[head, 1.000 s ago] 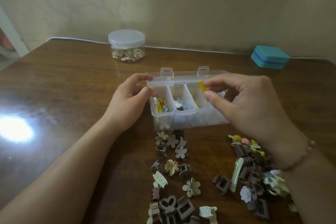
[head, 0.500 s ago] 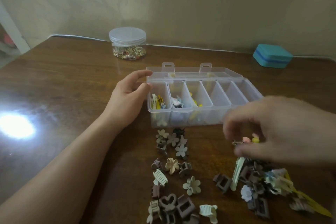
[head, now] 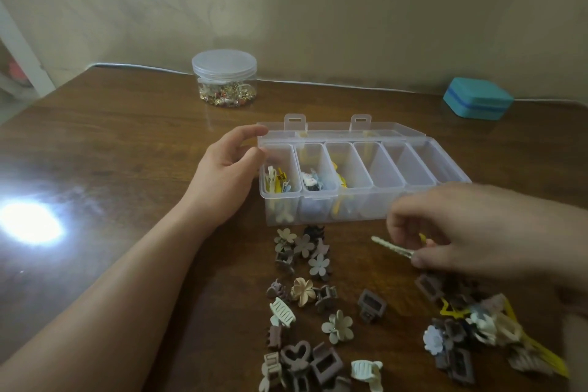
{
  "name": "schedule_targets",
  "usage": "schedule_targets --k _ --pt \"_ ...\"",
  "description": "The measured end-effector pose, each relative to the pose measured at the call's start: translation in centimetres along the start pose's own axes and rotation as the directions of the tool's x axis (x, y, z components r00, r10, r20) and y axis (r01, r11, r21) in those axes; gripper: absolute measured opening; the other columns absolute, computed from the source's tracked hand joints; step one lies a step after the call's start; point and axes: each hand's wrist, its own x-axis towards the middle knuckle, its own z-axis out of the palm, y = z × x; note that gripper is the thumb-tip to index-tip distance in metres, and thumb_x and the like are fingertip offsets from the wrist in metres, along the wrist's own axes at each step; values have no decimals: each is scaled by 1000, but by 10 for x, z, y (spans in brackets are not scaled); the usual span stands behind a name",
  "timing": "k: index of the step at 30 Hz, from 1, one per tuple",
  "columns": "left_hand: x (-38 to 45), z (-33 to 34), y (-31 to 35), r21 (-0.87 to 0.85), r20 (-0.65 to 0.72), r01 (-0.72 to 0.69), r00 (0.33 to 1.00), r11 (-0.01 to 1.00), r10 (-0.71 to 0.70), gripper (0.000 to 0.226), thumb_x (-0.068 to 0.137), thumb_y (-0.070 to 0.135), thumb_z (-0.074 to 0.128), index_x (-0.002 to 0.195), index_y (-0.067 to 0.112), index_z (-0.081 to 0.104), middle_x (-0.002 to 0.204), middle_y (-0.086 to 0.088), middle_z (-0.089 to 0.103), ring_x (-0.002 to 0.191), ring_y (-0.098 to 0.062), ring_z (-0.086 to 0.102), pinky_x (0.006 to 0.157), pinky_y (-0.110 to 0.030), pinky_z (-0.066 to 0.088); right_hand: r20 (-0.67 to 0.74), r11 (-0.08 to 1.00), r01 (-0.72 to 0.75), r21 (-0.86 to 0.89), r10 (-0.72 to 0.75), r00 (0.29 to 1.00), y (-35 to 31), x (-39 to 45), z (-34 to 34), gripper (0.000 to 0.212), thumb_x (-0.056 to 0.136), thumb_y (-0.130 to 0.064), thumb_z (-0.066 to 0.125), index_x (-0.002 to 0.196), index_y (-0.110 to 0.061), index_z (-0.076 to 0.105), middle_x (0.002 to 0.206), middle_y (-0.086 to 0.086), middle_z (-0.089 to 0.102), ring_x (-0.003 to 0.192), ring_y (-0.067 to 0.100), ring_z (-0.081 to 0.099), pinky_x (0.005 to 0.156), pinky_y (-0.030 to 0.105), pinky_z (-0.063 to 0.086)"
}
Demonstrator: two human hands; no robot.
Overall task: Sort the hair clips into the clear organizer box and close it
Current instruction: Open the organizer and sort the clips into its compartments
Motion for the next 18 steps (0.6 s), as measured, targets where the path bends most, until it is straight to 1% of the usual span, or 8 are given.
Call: schedule_targets --k 2,3,6,8,12,16,17,18 --pt "0 0 0 1 -3 -6 1000 1000 6 37 97 19 53 133 28 59 90 34 71 98 11 64 96 -27 48 -118 987 77 142 -61 991 5 -10 -11 23 80 -38 70 90 -49 53 94 -34 58 81 -5 57 63 18 49" --pt "0 0 0 3 -6 -11 1000 1000 11 38 97 19 53 133 27 60 90 33 71 97 13 63 94 -24 48 -259 973 135 186 -84 962 6 -11 -13 22 77 -38 71 88 -48 55 91 -30 61 77 -1 60 61 15 49" --pt "1 -1 0 -7 -2 -14 1000 1000 14 38 97 19 54 134 26 60 92 31 72 95 15 63 89 -19 48 -699 910 277 309 20 715 -2 3 -8 12 74 -36 73 80 -36 62 83 -14 65 67 11 60 54 20 49" --pt "1 -1 -1 -8 -3 -16 1000 1000 16 38 95 22 55 133 27 60 95 29 72 95 12 65 90 -20 49 -776 890 285 356 111 621 -11 25 7 10 77 -30 73 76 -30 62 79 -14 63 66 5 57 52 13 44" --pt "1 -1 -2 -9 -13 -16 1000 1000 16 39 93 28 59 131 29 62 96 21 75 100 7 65 99 -31 49 -696 943 149 299 108 710 -9 44 21 12 83 -45 62 81 -33 66 79 -20 61 79 -2 53 61 8 39" --pt "1 -1 -1 -7 -11 -20 1000 1000 20 36 95 23 57 131 29 62 94 27 73 96 16 62 93 -22 46 -776 901 211 378 185 603 9 15 -6 13 82 -40 67 76 -29 70 72 -10 67 65 9 59 49 20 43" --pt "1 0 -1 -7 -14 -19 1000 1000 19 36 96 22 57 131 30 62 93 29 72 95 17 62 92 -22 46 -746 894 200 401 192 638 13 5 -12 13 79 -40 69 74 -29 71 73 -11 69 65 10 62 50 24 45" --pt "1 0 -1 -4 -15 -16 1000 1000 16 36 96 22 57 131 30 62 93 31 72 95 17 62 91 -22 46 -660 906 130 402 188 727 18 -2 -16 11 77 -40 71 73 -31 72 73 -16 69 66 7 63 50 24 45"
